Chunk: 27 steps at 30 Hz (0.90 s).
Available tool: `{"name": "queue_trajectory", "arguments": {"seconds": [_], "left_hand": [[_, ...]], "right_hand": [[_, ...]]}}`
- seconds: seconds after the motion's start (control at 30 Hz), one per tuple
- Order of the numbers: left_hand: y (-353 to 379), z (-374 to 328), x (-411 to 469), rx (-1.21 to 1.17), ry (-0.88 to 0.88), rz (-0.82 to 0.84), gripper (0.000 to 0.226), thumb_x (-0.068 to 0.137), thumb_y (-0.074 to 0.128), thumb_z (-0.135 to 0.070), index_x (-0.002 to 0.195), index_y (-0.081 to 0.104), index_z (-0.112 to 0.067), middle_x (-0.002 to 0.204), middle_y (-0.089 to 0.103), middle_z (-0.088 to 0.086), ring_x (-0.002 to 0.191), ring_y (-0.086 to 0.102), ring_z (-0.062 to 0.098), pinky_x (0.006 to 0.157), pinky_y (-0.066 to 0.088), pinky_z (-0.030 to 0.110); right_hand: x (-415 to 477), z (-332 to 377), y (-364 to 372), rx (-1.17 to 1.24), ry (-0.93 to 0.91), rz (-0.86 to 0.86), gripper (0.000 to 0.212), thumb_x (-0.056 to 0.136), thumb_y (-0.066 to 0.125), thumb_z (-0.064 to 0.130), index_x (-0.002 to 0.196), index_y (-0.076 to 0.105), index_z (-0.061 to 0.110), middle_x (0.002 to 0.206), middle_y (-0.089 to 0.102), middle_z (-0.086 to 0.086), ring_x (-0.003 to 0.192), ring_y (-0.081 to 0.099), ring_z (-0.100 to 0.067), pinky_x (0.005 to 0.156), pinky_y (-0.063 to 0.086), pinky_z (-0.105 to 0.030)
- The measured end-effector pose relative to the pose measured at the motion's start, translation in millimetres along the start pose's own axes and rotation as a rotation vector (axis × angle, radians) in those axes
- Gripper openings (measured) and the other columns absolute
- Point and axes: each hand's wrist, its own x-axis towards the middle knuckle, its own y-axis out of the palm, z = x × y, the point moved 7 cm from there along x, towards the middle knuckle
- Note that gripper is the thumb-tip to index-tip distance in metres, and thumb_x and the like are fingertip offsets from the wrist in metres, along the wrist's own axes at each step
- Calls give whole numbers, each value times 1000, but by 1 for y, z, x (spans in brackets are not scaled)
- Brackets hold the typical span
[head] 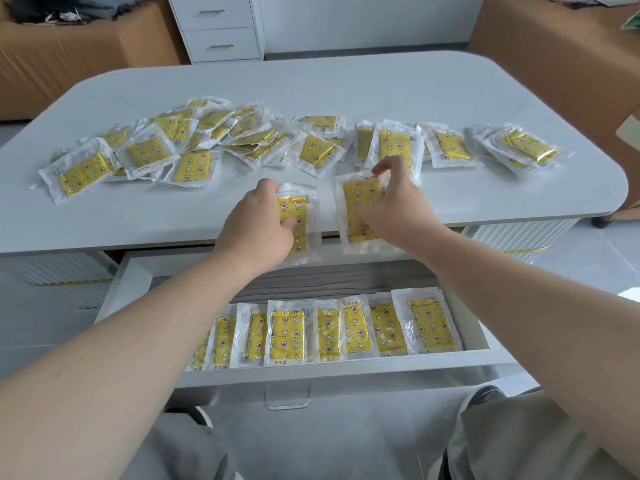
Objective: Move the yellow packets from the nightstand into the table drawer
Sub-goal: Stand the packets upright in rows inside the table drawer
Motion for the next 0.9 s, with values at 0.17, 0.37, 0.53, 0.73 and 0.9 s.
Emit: {"name": "queue_trajectory", "arguments": {"seconds": [0.17,0.37,0.53,0.73,0.9], "left_hand": [[10,-16,-9,-114,51,147,25,93,68,-23,95,45,-14,78,50,-1,64,45,16,54,33,30],[48,-20,-23,-141,28,461,19,88,75,-23,96,60,-16,90,67,4,79,64,22,71,52,38],[80,-10,-30,-188,-60,592,17,92,72,-21,99,61,-10,85,71,8,67,65,22,72,56,39],[114,-4,-31,-254,-145,675,12,96,66,-16,93,55,-12,81,63,10,68,55,21,68,53,38],[133,1,-29,-265,-187,727,17,97,66,-17,109,58,-9,95,68,16,75,58,22,67,53,34]], "right_hand": [[-11,1,-13,-219,-59,191,58,84,59,12,134,47,37,75,57,6,55,54,-13,43,45,-18],[-26,-28,-24,-512,-77,441,22,90,69,27,110,63,28,78,53,13,67,53,-6,56,38,-23],[-31,-80,-8,-592,32,579,15,92,69,20,106,62,21,89,66,2,67,65,-12,58,48,-22],[-36,-130,17,-480,182,627,18,94,67,18,111,61,21,102,70,-4,75,71,-18,63,58,-23],[-37,-140,30,-873,-1,637,46,92,66,32,135,52,29,126,53,-4,100,62,-22,81,54,-31]]}}
